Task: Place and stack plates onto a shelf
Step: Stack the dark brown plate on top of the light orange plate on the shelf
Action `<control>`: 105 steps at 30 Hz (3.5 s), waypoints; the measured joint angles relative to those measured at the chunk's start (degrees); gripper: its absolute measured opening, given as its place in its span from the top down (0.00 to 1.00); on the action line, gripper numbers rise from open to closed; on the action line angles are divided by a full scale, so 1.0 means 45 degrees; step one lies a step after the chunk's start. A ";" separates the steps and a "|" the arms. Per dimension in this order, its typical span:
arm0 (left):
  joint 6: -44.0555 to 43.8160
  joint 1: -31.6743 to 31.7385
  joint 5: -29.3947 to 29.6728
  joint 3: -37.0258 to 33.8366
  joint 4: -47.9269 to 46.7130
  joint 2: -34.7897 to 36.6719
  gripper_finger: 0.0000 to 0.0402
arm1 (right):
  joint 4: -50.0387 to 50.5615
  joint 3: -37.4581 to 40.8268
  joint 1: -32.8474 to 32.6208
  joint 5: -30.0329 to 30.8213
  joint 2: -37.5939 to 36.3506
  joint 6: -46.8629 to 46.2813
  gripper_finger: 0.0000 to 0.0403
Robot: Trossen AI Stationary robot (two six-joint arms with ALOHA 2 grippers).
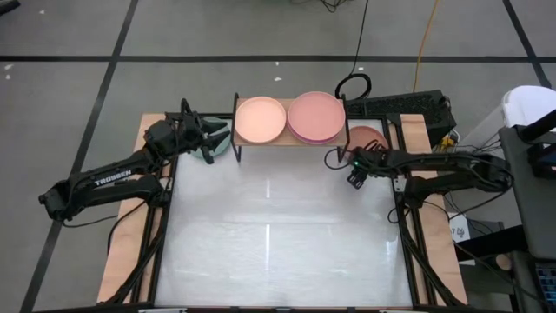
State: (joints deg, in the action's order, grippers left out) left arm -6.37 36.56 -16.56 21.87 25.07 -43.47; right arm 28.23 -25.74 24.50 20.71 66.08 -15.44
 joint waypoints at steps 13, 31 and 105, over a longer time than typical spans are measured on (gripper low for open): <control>-0.0019 0.0000 0.0000 0.0010 -0.0008 0.0001 0.58 | -0.0683 0.0396 0.0057 -0.1848 -0.0004 -0.1452 0.75; 0.0039 0.0000 -0.0002 0.0010 0.0007 -0.0001 0.58 | -0.1293 0.0399 -0.0515 -0.5057 -0.0388 -0.3088 0.99; -0.2297 0.0068 0.0610 0.0019 0.1454 -0.0003 0.58 | -1.1271 -1.2129 -0.2015 -0.5319 0.5191 0.4817 1.00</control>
State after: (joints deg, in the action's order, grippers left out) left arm -16.71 36.86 -13.81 21.96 31.62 -43.48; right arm -22.49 -80.32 15.43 -3.23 89.44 6.24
